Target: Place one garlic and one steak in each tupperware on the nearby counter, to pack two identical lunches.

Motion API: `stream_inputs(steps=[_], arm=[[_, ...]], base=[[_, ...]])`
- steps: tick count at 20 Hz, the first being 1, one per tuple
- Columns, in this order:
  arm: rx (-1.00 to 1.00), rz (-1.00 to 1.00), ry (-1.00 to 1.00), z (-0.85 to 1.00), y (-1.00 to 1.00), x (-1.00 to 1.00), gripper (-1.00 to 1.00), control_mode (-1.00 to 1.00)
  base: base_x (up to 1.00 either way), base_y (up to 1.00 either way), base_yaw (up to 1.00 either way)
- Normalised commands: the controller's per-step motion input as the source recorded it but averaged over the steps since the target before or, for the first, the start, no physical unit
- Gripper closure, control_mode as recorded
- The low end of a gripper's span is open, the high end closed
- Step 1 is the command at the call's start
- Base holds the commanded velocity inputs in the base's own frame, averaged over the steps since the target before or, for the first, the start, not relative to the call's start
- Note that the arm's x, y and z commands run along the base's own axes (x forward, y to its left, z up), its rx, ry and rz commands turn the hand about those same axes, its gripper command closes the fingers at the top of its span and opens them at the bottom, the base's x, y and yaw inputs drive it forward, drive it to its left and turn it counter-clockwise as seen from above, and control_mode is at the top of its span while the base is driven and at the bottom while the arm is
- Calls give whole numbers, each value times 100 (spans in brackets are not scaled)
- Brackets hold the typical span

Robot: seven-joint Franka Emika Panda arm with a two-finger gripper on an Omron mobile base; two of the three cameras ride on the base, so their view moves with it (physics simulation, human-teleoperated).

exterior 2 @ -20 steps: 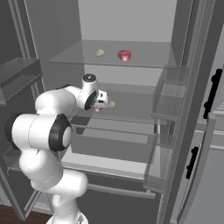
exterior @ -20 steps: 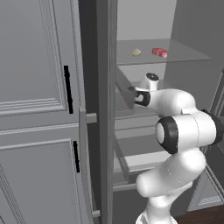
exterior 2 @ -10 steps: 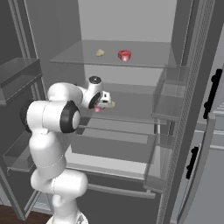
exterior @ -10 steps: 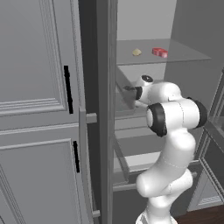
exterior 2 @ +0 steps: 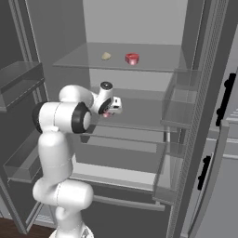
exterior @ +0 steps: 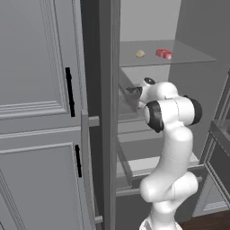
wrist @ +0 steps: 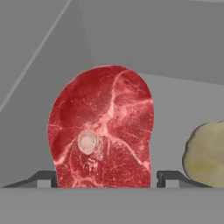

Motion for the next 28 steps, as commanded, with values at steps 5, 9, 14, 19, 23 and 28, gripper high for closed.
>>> stream_inputs(steps=[5, 9, 14, 19, 23, 28], arm=[[-4, 0, 0, -32, 12, -34, 100, -100], [0, 2, -16, 29, 0, -100, 100, -100], [0, 4, -28, 74, 0, -100, 100, -100], [0, 0, -13, 64, -4, -100, 100, -100], [0, 0, -3, 69, 0, -100, 100, -100], [0, 0, -1, 58, 0, -100, 100, -100]], base=[[0, 0, 0], [0, 0, 0], [0, 0, 0], [0, 0, 0], [0, 0, 0], [0, 0, 0]])
